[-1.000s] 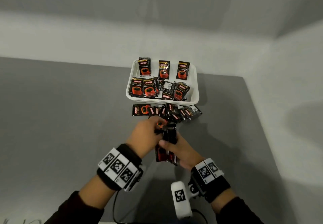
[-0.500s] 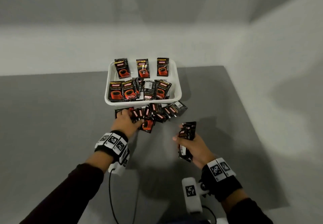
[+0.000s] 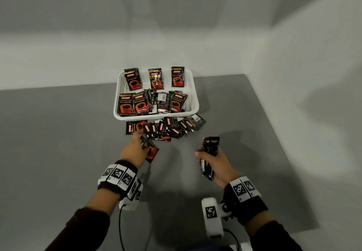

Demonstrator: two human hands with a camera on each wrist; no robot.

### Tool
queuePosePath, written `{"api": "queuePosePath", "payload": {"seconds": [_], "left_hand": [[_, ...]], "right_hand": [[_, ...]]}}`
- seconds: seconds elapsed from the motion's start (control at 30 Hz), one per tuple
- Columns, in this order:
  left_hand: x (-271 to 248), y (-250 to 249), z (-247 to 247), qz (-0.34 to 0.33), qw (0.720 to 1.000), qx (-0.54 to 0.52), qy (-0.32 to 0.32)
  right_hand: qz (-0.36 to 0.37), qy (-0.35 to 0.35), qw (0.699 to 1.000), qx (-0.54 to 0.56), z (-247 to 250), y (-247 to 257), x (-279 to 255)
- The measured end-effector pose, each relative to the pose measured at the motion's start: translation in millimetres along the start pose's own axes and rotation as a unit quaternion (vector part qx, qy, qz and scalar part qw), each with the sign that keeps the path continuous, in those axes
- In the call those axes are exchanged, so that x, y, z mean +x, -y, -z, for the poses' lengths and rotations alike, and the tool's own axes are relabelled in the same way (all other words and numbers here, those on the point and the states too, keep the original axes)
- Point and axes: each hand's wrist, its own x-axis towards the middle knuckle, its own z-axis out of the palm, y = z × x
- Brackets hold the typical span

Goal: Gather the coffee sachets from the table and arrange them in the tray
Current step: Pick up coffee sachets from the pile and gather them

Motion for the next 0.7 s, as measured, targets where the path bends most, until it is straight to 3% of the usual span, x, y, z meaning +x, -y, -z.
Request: {"api": "queuePosePath", "payload": {"seconds": [0.17,0.37,0.47,0.6,0.7], "left_hand": [[-35.4,-16.2,19.4,-0.054,0.991,-0.091,0.079],[-63.9,-53.0,23.0,-0.117,0.961,-0.239,0.075],[-63.9,-58.9,24.2,-0.111,0.943,-0.294,0.11],[-57.2,-65.4,19.1,-0.118,0.95,-0.266,0.11],[-45.1,-74.2,20.8,-0.127,0.95,-0.258,0.121]], "right_hand": [[0.026,0.046,0.996,-0.066,-22.7,-7.4,-2.1],[0.033,0.138,0.984,-0.109,-56.4,-5.9,-13.5],[0.045,0.136,0.985,-0.097,-58.0,-2.2,-14.3],[0.066,0.129,0.984,-0.107,-57.3,-1.2,-10.2],[0.068,0.067,0.989,-0.11,-52.4,3.8,-2.5]]}}
